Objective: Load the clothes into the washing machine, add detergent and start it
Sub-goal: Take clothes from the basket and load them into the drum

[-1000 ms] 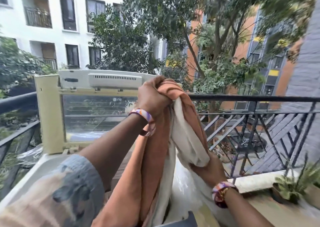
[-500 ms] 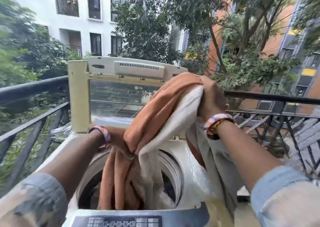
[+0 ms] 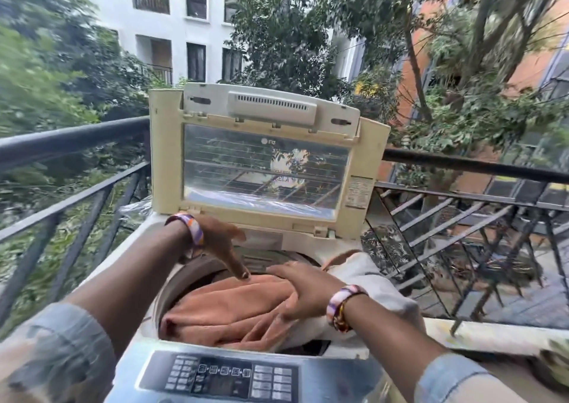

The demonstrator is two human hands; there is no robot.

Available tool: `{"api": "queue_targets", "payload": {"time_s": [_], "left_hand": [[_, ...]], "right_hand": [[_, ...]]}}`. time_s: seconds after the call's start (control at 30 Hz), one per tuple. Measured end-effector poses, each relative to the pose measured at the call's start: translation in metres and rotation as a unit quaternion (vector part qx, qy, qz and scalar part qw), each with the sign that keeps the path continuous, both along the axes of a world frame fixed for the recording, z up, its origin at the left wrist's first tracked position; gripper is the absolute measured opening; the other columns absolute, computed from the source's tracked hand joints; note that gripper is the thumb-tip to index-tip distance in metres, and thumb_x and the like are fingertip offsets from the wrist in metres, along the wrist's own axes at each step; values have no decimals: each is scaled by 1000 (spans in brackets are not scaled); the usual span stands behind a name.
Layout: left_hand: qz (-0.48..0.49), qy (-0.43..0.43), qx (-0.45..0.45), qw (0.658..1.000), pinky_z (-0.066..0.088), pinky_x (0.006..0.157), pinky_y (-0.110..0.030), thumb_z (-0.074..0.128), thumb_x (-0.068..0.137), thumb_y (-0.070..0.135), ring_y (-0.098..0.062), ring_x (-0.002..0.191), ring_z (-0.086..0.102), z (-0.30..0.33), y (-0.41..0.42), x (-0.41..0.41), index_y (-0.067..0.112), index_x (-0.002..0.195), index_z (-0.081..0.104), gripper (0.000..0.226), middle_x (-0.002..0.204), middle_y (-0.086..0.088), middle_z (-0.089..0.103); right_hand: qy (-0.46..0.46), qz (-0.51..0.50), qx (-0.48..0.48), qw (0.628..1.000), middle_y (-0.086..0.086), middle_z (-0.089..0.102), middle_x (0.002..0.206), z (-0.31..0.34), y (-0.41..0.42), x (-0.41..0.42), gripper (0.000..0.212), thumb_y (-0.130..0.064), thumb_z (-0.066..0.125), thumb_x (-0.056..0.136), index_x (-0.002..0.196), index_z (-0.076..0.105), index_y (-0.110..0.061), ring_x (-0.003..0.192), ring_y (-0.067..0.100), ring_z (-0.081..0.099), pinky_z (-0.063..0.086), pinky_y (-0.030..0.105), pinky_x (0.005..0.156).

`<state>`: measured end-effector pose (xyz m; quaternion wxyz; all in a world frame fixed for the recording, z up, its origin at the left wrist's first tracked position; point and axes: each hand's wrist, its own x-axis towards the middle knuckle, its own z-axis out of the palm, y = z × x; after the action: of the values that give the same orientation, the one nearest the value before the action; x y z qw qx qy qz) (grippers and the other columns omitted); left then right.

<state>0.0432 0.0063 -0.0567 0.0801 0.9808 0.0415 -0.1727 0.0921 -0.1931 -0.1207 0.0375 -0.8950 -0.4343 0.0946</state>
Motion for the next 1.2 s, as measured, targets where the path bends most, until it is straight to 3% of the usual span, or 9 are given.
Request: {"api": "queue_targets", "payload": {"time_s": [0.13,0.3,0.47,0.63,0.77,0.83,0.9,1.0,1.2], "left_hand": [[-46,-2,4,999,26,115,-27,69,71,55,-16,138,35,-3,-26,15,27,145,27,90,150,3,36],[-98,-7,-18,995,27,114,-29,73,70,51,-19,138,34,-13,-71,40,26,146,23,95,152,1,33],[-154,2,-38,987,13,118,-32,75,68,50,-24,147,10,-33,-124,61,24,150,0,114,159,-10,1],[-186,-46,-23,981,14,120,-39,77,60,57,-33,146,3,-68,-178,100,13,149,-9,132,157,-18,-5],[-161,-16,-2,987,22,117,-43,79,62,48,-37,142,16,-94,-209,123,15,147,6,117,154,-26,3],[-127,2,-21,992,42,104,-42,76,68,33,-29,121,46,-109,-209,139,24,129,30,77,144,-18,33],[-144,-28,-25,989,44,102,-37,63,76,29,-26,123,46,-116,-206,149,30,117,40,47,135,-3,40],[-151,-85,-49,984,42,99,-35,50,88,10,-33,120,48,-109,-213,150,4,128,37,43,140,-25,30],[-107,-143,-56,982,44,68,-30,64,68,10,-35,97,60,-114,-211,134,12,121,34,61,111,-16,55]], "right_hand": [[-36,-63,44,996,5,37,146,15,-45,16,78,-33,68,78,144,26,-28,134,22,34,31,34,110],[1,-196,8,981,0,-11,157,7,-118,29,120,-42,74,70,144,-20,-32,145,23,-8,6,51,118],[118,-266,92,952,0,-17,156,-27,-190,28,149,-86,61,32,142,-25,-33,145,20,-11,6,42,120],[134,-299,105,939,5,-2,157,-74,-228,20,117,-35,73,74,142,-22,-28,146,21,7,19,32,117],[123,-293,95,943,-2,1,157,-116,-229,29,114,-38,65,71,139,-26,-39,135,31,36,39,39,105],[121,-293,106,943,-5,10,155,-133,-222,37,106,-37,60,70,139,-20,-46,128,35,44,45,43,98],[130,-298,92,941,5,21,151,-133,-209,42,91,-24,53,75,146,-3,-33,125,36,45,45,41,97],[143,-283,40,948,21,41,137,-137,-195,55,67,-10,45,82,144,18,-10,119,37,49,45,41,96],[135,-263,57,954,18,38,141,-135,-185,74,72,-15,46,85,146,9,-19,115,38,52,45,34,86]]}}
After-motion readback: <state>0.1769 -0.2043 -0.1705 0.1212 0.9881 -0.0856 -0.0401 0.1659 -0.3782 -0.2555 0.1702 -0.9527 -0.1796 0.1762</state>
